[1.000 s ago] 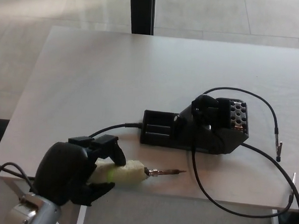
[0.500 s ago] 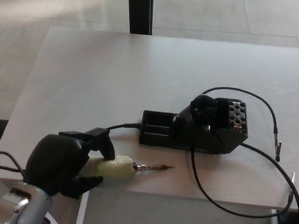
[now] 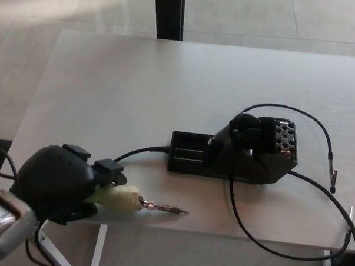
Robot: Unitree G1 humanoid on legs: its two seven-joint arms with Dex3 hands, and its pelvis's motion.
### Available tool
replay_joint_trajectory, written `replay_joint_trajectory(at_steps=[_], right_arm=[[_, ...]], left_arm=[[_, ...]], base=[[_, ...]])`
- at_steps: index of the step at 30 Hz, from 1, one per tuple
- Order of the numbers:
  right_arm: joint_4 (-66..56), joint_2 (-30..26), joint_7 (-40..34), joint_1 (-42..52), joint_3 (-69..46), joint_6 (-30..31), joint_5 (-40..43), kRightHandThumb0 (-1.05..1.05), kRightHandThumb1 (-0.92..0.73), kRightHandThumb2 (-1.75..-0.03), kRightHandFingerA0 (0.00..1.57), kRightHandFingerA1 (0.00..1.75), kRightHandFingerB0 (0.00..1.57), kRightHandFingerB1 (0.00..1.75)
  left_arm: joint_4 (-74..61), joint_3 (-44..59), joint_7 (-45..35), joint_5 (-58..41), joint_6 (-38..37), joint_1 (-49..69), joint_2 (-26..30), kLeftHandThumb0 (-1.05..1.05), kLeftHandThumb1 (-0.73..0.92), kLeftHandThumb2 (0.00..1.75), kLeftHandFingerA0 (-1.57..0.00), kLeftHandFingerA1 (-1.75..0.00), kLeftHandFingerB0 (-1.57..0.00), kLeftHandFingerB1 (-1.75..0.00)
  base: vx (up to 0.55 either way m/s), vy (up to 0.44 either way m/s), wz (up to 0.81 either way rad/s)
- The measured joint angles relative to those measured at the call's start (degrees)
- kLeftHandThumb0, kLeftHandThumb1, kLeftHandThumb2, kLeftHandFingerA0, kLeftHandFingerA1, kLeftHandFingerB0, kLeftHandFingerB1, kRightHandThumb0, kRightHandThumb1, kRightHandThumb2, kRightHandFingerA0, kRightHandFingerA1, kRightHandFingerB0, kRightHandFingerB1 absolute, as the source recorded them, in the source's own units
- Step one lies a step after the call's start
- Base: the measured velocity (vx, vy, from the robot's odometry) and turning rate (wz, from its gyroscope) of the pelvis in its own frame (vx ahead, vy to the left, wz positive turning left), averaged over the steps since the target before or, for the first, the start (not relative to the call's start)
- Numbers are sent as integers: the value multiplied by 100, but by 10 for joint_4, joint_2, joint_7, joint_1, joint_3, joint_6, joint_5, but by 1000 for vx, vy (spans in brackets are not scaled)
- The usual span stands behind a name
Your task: Use the left hand of the robot to grab the soldering gun kept on the middle of the table and pull it out of its base and keep it on the left side of the base
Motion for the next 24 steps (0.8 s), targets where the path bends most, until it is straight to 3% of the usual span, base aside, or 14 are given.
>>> replay_joint_trajectory(at_steps=[1, 8, 10, 11, 12, 13, 14, 15, 16, 17, 19, 21, 22, 24], right_arm=[[0, 0, 0, 0, 0, 0, 0, -96, -42, -129, 137, 112, 73, 130], [0, 0, 0, -2, 1, 0, 1, -96, -40, -128, 136, 112, 75, 131], [-1, -1, 0, -4, 1, 0, 1, -93, -40, -128, 136, 111, 75, 129], [0, -1, 0, -6, 2, 0, 1, -92, -40, -128, 139, 112, 75, 128], [0, -2, 0, -6, 2, 0, 1, -92, -39, -128, 138, 112, 74, 128], [0, -2, 0, -6, 3, 0, 1, -92, -39, -128, 138, 112, 74, 128], [0, -3, 0, -7, 3, 0, 1, -92, -39, -128, 137, 112, 74, 127], [0, -3, 0, -7, 3, 0, 1, -92, -40, -129, 138, 113, 75, 128], [0, -3, 0, -7, 3, 0, 1, -91, -39, -129, 137, 113, 75, 127], [0, -3, 1, -7, 3, 0, 1, -92, -40, -129, 139, 114, 75, 128], [0, -3, 0, -7, 4, 0, 1, -91, -40, -129, 141, 114, 76, 128], [0, -3, 0, -7, 4, 0, 1, -92, -38, -129, 146, 112, 77, 128], [0, -3, 0, -7, 5, 0, 1, -92, -36, -133, 152, 104, 68, 143], [0, -3, 0, -7, 5, 0, 1, -91, -36, -134, 152, 104, 67, 144]], left_arm=[[-4, -3, -1, 6, 2, 0, 1, -44, 72, 62, -52, -74, -48, -40], [-25, -26, -5, 57, 23, -1, 5, -47, 73, 63, -48, -84, -51, -42], [-26, -28, -4, 69, 31, -1, 5, -52, 75, 62, -36, -89, -47, -45], [-28, -29, -5, 75, 36, 0, 4, -58, 72, 62, -22, -79, -40, -46], [-31, -30, -5, 82, 41, 3, 4, -62, 54, 91, -13, -64, -28, -54], [-34, -30, -5, 86, 44, 5, 3, -62, 54, 91, -13, -64, -28, -54], [-35, -30, -5, 92, 50, 9, 0, -64, 69, 61, 0, -32, -20, -37], [-36, -30, -4, 96, 54, 12, -2, -79, 51, 86, 0, -23, -12, -42], [-36, -29, -3, 100, 57, 13, -4, -71, 60, 78, 0, 0, -6, -31], [-36, -29, -3, 103, 62, 15, -6, -94, 52, 83, 0, -14, -15, -10], [-36, -25, -3, 107, 70, 17, -8, -89, 55, 87, 0, -23, 0, -4], [-36, -23, -3, 111, 76, 19, -9, -93, 57, 91, 0, -26, 0, 0], [-35, -22, -3, 112, 78, 19, -9, -81, 68, 61, 0, 0, 0, 0], [-35, -18, -3, 112, 82, 19, -11, -83, 57, 75, 0, 0, 0, 0]], base=[[0, 0, 0], [0, 0, 0], [0, 0, 0], [0, 0, 0], [0, 0, 0], [0, 0, 0], [0, 0, 0], [0, 0, 0], [0, 0, 0], [0, 0, 0], [0, 0, 0], [0, 0, 0], [0, 0, 0], [0, 0, 0]])
